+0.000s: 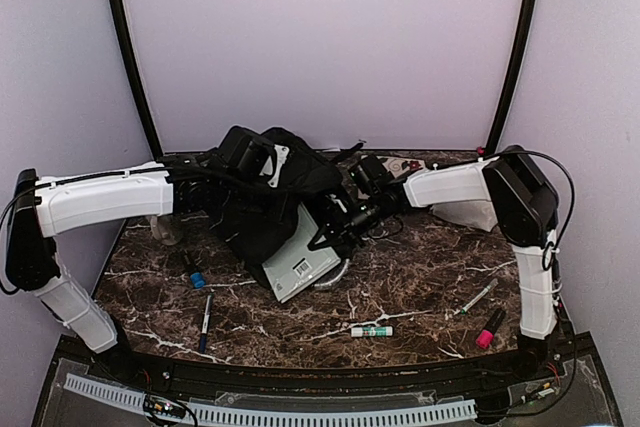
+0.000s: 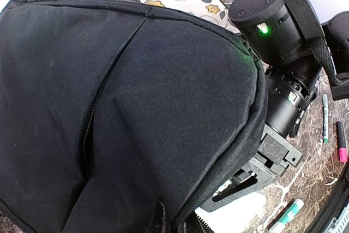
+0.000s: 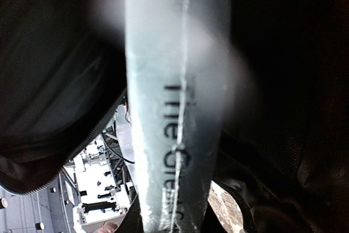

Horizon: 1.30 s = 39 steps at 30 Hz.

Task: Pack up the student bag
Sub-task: Place the book in the largest pocket of the bag.

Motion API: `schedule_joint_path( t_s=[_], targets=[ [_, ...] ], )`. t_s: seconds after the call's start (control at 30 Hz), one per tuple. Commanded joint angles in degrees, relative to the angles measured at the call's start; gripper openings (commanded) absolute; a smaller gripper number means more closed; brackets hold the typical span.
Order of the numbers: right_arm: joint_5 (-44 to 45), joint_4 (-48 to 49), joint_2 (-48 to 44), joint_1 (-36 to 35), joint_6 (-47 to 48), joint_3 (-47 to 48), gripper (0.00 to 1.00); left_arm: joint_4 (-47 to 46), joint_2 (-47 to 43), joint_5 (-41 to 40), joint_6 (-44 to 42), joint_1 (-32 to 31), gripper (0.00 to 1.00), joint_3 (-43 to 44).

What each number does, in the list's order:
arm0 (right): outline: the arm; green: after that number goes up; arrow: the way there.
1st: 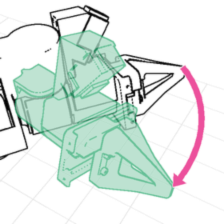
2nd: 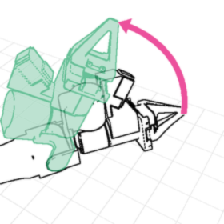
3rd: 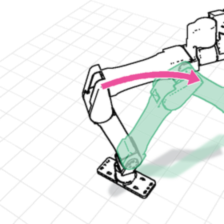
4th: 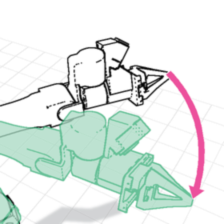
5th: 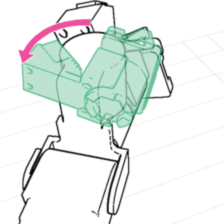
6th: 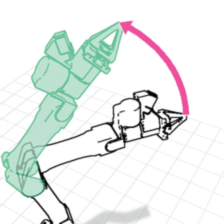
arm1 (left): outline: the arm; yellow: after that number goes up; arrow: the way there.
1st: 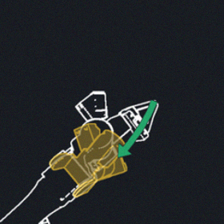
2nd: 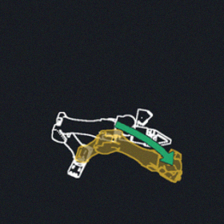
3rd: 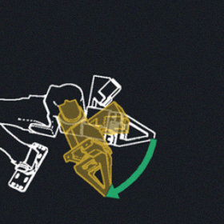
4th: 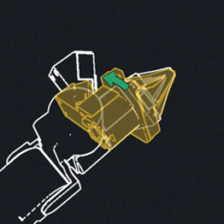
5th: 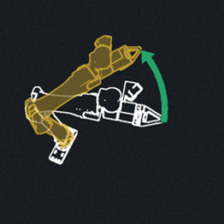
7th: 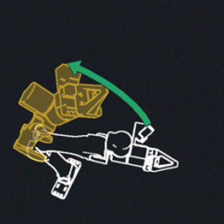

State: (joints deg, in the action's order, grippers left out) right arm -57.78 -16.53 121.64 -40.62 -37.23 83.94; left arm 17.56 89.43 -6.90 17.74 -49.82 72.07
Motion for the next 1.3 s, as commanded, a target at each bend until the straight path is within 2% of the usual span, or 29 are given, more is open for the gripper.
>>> schedule_joint_path(
  t_s=[0.0, 0.17, 0.3, 0.43, 0.67, 0.77, 0.87, 1.07, 1.27],
  targets=[
    [-0.1, 6.5, -6.0, -0.9, -0.4, -3.6, 0.0, -4.3, -5.2, 0.8, -1.8, -0.5, 0.0, 1.3],
    [0.1, 9.4, -5.8, -1.4, -2.8, -2.2, 0.0, -2.6, -3.6, 5.4, -5.5, -0.3, 0.0, 5.1],
    [-0.8, 14.2, -3.3, -0.7, -7.4, 1.2, 0.0, 3.5, -1.3, 9.7, -10.2, -0.3, 0.0, 9.7],
    [-0.7, 16.9, -1.8, -0.3, -8.7, 1.8, 0.0, 5.6, -1.3, 12.0, -12.4, -0.3, 0.0, 10.0],
    [-0.7, 7.6, -2.1, -1.6, 3.9, 8.5, 0.0, 6.0, -1.5, 12.9, -14.3, -0.3, 0.0, 9.7],
    [-1.6, 0.0, 1.9, -1.6, 9.9, 14.0, 0.0, 6.3, -1.4, 12.4, -15.4, -0.3, 0.0, 9.7],
    [-1.7, -3.5, 5.4, -1.5, 12.2, 16.2, 0.0, 7.1, -0.8, 13.2, -16.5, -0.3, 0.0, 10.6],
    [2.2, -4.9, 7.3, -0.7, 13.8, 15.7, 0.19, 8.4, 0.6, 11.9, -17.9, -0.3, 0.0, 12.6],
    [9.9, -9.7, 3.3, -0.2, 19.9, 14.3, 0.4, 7.9, 0.3, 10.4, -18.2, -0.2, 0.0, 11.3]
  ],
)
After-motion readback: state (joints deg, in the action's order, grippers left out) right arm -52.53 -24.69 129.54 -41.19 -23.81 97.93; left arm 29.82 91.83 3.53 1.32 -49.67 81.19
